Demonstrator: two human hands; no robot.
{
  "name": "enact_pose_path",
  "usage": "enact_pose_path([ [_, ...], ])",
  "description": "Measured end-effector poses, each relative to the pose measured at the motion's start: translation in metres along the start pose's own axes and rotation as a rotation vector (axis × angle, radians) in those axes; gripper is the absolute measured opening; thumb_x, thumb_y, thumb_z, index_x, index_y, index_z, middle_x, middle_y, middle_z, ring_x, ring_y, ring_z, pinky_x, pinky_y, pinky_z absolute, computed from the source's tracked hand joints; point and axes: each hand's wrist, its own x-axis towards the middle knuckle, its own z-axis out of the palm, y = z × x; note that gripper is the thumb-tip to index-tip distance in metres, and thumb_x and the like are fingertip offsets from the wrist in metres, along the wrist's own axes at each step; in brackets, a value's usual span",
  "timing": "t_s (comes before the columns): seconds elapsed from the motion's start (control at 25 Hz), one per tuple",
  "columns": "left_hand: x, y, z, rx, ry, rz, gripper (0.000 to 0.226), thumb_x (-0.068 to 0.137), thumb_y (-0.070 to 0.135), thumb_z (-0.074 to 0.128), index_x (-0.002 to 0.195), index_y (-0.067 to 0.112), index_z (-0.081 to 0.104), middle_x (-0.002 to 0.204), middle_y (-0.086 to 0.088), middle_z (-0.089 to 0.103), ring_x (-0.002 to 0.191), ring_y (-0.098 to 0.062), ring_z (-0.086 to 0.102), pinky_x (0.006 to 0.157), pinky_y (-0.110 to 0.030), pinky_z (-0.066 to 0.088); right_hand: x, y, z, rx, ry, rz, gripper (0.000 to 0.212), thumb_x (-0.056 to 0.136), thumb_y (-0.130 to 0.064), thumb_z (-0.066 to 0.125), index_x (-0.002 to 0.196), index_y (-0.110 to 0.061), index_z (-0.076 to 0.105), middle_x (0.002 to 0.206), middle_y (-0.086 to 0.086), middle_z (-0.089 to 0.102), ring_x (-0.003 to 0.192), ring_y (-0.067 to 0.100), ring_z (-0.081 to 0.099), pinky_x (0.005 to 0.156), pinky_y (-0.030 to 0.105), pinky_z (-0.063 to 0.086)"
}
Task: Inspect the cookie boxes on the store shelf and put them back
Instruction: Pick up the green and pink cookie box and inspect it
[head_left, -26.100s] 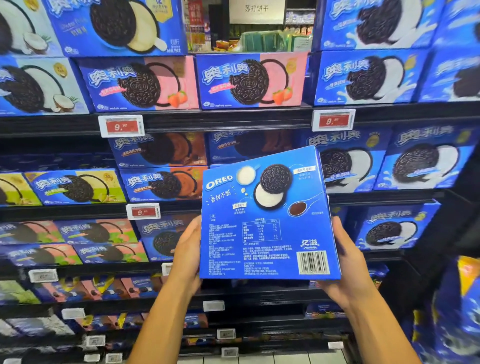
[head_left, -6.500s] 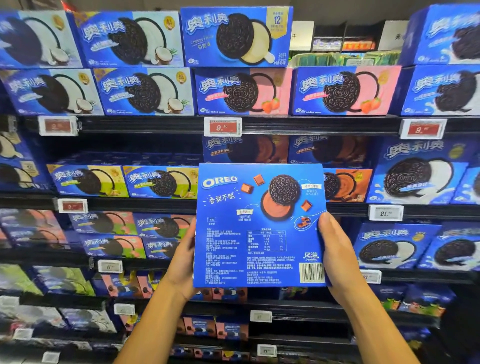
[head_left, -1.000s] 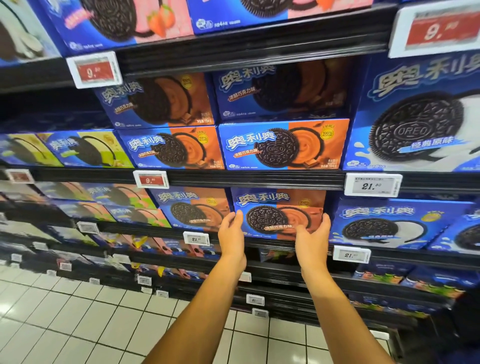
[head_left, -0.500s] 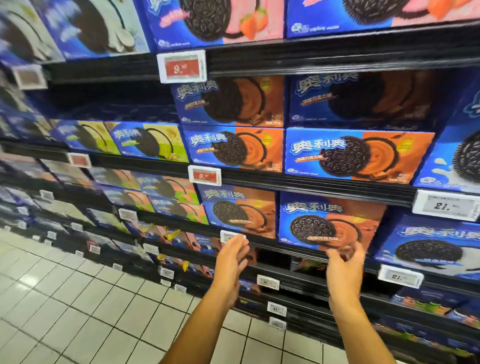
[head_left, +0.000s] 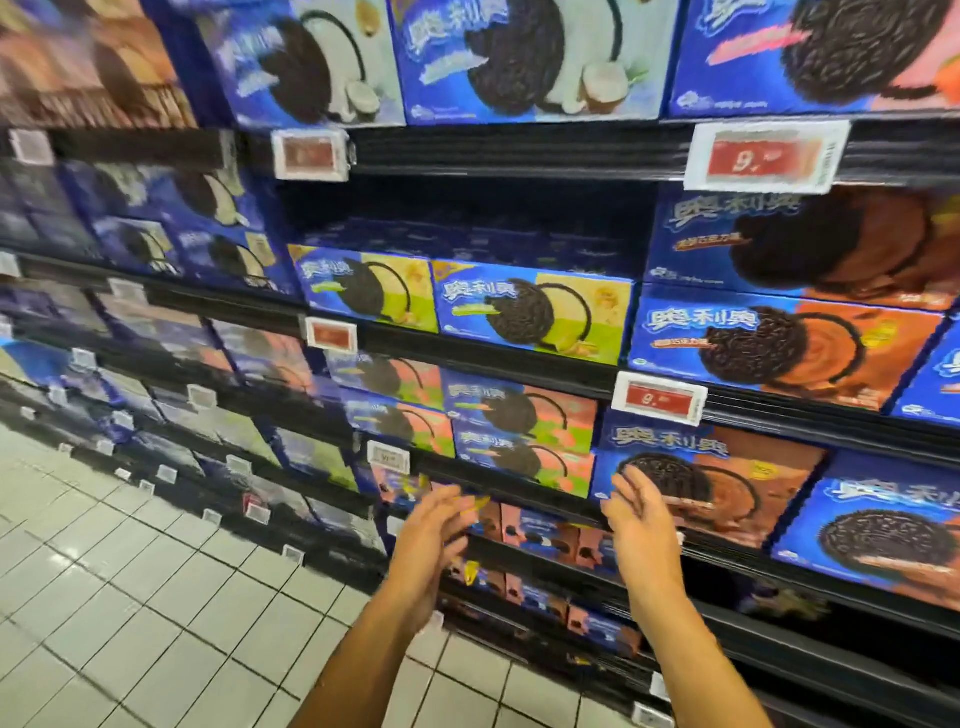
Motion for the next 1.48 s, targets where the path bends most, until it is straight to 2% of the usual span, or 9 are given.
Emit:
enact_pose_path([
  [0.28, 0.064, 0.074, -0.021, 0.066, -0.057, 0.112, 0.017, 0.102, 0.016, 0.050, 0.108, 0.028, 0.061, 0.110, 0.004, 0.065, 0.100, -0.009, 0.061, 0.091, -0.033, 0.045, 0.016, -0.027, 0.059, 0.056, 0.162, -0.056, 0.043, 0.104, -0.006, 0.048, 0.146, -0.013, 0.047, 0.142, 0.003, 0.053, 0.121, 0.015, 0.052, 0.084, 0.016, 0.049],
  [0.4, 0.085, 0.090, -0.010, 0.114, -0.070, 0.162, 0.023, 0.103, 0.016, 0.047, 0.124, 0.024, 0.055, 0.121, 0.004, 0.057, 0.108, -0.009, 0.055, 0.102, -0.035, 0.041, 0.023, -0.032, 0.064, 0.026, 0.242, -0.066, 0.041, 0.105, -0.012, 0.048, 0.146, -0.014, 0.048, 0.146, 0.003, 0.053, 0.124, 0.016, 0.051, 0.107, 0.035, 0.043],
  [0.56, 0.095, 0.100, 0.004, 0.153, -0.084, 0.218, 0.031, 0.101, 0.011, 0.050, 0.130, 0.022, 0.050, 0.113, 0.011, 0.056, 0.094, 0.008, 0.060, 0.072, -0.010, 0.045, 0.029, -0.031, 0.067, -0.013, 0.272, -0.085, 0.041, 0.106, -0.017, 0.047, 0.146, -0.018, 0.048, 0.149, 0.000, 0.051, 0.134, 0.018, 0.048, 0.114, 0.042, 0.039],
  [0.72, 0.103, 0.104, 0.009, 0.247, -0.069, 0.234, 0.025, 0.098, 0.013, 0.054, 0.109, 0.035, 0.052, 0.109, 0.011, 0.059, 0.123, -0.042, 0.047, 0.097, -0.051, 0.045, 0.030, -0.032, 0.073, -0.028, 0.276, -0.088, 0.042, 0.104, -0.018, 0.048, 0.147, -0.020, 0.048, 0.147, -0.002, 0.053, 0.130, 0.015, 0.048, 0.099, 0.030, 0.036],
  [0.88, 0.108, 0.101, 0.012, 0.339, -0.079, 0.229, 0.027, 0.096, 0.018, 0.056, 0.118, 0.032, 0.052, 0.123, -0.017, 0.055, 0.120, -0.051, 0.046, 0.098, -0.059, 0.042, 0.030, -0.031, 0.077, -0.041, 0.274, -0.090, 0.047, 0.103, -0.019, 0.052, 0.150, -0.017, 0.044, 0.150, -0.001, 0.047, 0.133, 0.018, 0.046, 0.107, 0.034, 0.037],
  [1.04, 0.105, 0.101, 0.009, 0.411, -0.055, 0.272, 0.033, 0.096, 0.017, 0.059, 0.127, 0.027, 0.053, 0.128, -0.008, 0.052, 0.107, -0.039, 0.053, 0.093, -0.049, 0.045, 0.029, -0.035, 0.080, -0.050, 0.243, -0.108, 0.051, 0.102, -0.021, 0.054, 0.151, -0.015, 0.043, 0.138, -0.009, 0.036, 0.122, 0.012, 0.045, 0.109, 0.039, 0.040],
  [1.16, 0.091, 0.101, -0.001, 0.317, -0.102, 0.293, 0.041, 0.097, 0.007, 0.055, 0.134, 0.026, 0.053, 0.130, 0.004, 0.062, 0.111, -0.007, 0.063, 0.086, -0.025, 0.053, 0.027, -0.034, 0.077, -0.036, 0.239, -0.100, 0.043, 0.101, -0.023, 0.054, 0.143, -0.017, 0.052, 0.125, -0.007, 0.042, 0.107, 0.012, 0.055, 0.102, 0.046, 0.046],
  [1.24, 0.083, 0.100, -0.009, 0.270, -0.102, 0.308, 0.042, 0.097, 0.001, 0.053, 0.133, 0.022, 0.054, 0.124, 0.009, 0.066, 0.101, 0.005, 0.065, 0.075, -0.013, 0.052, 0.024, -0.032, 0.077, -0.004, 0.264, -0.110, 0.034, 0.101, -0.023, 0.054, 0.135, -0.020, 0.058, 0.115, -0.007, 0.045, 0.094, -0.001, 0.054, 0.092, 0.037, 0.045],
  [1.48, 0.071, 0.101, -0.026, 0.188, -0.076, 0.291, 0.038, 0.096, -0.002, 0.051, 0.124, 0.022, 0.061, 0.112, 0.006, 0.071, 0.087, 0.002, 0.070, 0.061, -0.010, 0.051, 0.010, -0.031, 0.078, 0.074, 0.272, -0.105, 0.022, 0.100, -0.017, 0.056, 0.097, -0.037, 0.066, 0.109, -0.015, 0.054, 0.100, 0.003, 0.056, 0.083, 0.027, 0.040],
])
